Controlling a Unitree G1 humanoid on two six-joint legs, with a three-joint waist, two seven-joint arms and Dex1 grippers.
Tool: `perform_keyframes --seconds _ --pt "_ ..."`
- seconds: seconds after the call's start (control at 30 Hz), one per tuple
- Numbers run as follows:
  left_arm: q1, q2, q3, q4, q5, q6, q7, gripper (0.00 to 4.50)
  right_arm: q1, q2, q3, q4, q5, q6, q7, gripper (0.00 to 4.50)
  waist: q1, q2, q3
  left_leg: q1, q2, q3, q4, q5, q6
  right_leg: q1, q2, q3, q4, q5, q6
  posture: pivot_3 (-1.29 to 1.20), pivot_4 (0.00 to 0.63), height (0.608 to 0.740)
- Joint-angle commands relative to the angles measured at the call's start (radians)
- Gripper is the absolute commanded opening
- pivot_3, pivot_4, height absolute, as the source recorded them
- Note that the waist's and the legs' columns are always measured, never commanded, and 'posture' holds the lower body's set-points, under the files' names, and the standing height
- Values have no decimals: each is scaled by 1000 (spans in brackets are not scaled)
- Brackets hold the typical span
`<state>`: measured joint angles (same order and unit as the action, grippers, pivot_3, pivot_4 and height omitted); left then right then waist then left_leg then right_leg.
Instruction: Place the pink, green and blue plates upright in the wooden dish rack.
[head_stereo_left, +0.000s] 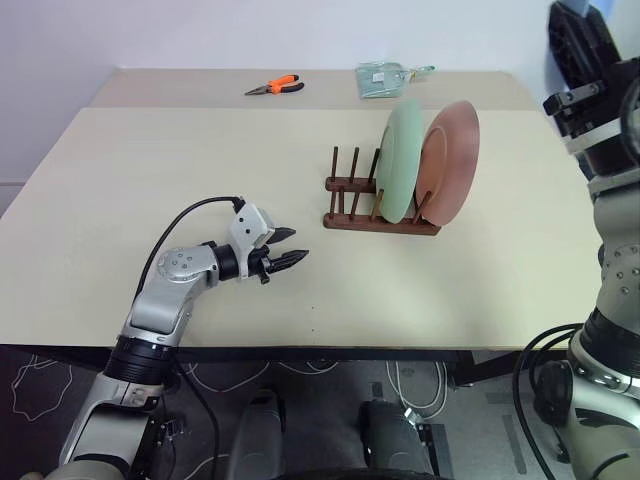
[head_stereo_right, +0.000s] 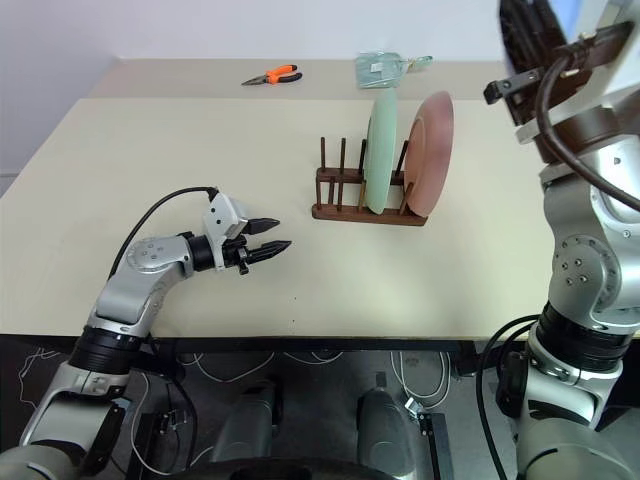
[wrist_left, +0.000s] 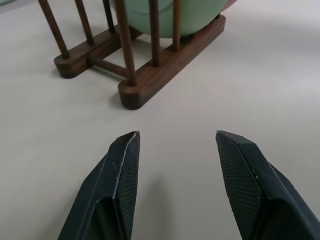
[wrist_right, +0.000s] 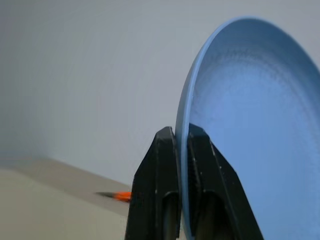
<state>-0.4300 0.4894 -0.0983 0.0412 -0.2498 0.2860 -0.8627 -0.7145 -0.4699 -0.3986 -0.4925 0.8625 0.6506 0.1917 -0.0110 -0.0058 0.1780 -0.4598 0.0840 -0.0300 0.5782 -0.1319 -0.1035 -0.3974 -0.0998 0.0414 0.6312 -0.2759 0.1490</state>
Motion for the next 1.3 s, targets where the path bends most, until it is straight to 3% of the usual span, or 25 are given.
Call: perform_keyframes --seconds 0.03,0.27,0.4,0.7,0.9,0.93,0.97,1.13,1.3 --pt "-6 11 85 52 -13 -73 24 2450 -99 147 73 -62 357 57 -176 33 -13 2 1 1 1 0 0 0 0 0 1 1 1 0 -1 0 150 740" --pt "-2 61 125 158 1 -145 5 2450 -81 355 248 29 418 89 -419 33 2 1 0 -1 2 -1 0 0 0 -3 3 1 3 0 0 0 150 740" --pt "8 66 129 135 -7 -141 3 2450 -70 361 281 105 325 81 -419 33 5 1 0 -2 2 -1 0 0 0 -2 3 1 1 0 -1 0 150 740" --pt "22 56 122 101 -6 -122 10 2450 -71 387 266 204 266 72 -416 33 -5 1 0 -2 2 -1 -2 0 0 -4 3 1 2 1 0 0 150 740" --pt "16 49 111 95 -2 -113 11 2450 -116 395 216 375 262 92 -417 33 -3 1 0 -2 2 0 -2 0 0 -4 3 1 2 1 0 0 150 740" --pt "14 48 110 97 0 -112 11 2450 -121 390 218 399 235 90 -418 691 -4 1 0 -2 2 0 -2 0 0 -4 3 1 2 1 0 0 150 740" --pt "12 47 108 97 0 -112 12 2450 -126 383 224 414 206 86 -415 926 -4 1 0 -2 2 0 -2 0 0 -4 3 1 2 1 0 0 150 740" --pt "14 42 104 90 2 -107 16 2450 -150 336 272 420 81 82 -344 3256 -4 1 0 -2 2 0 -2 0 0 -5 3 1 2 1 0 0 150 740" --pt "25 38 99 71 2 -95 22 2450 -179 232 353 331 -44 93 -215 3256 -3 2 0 -3 2 0 -2 0 0 -6 3 2 2 0 0 0 150 740"
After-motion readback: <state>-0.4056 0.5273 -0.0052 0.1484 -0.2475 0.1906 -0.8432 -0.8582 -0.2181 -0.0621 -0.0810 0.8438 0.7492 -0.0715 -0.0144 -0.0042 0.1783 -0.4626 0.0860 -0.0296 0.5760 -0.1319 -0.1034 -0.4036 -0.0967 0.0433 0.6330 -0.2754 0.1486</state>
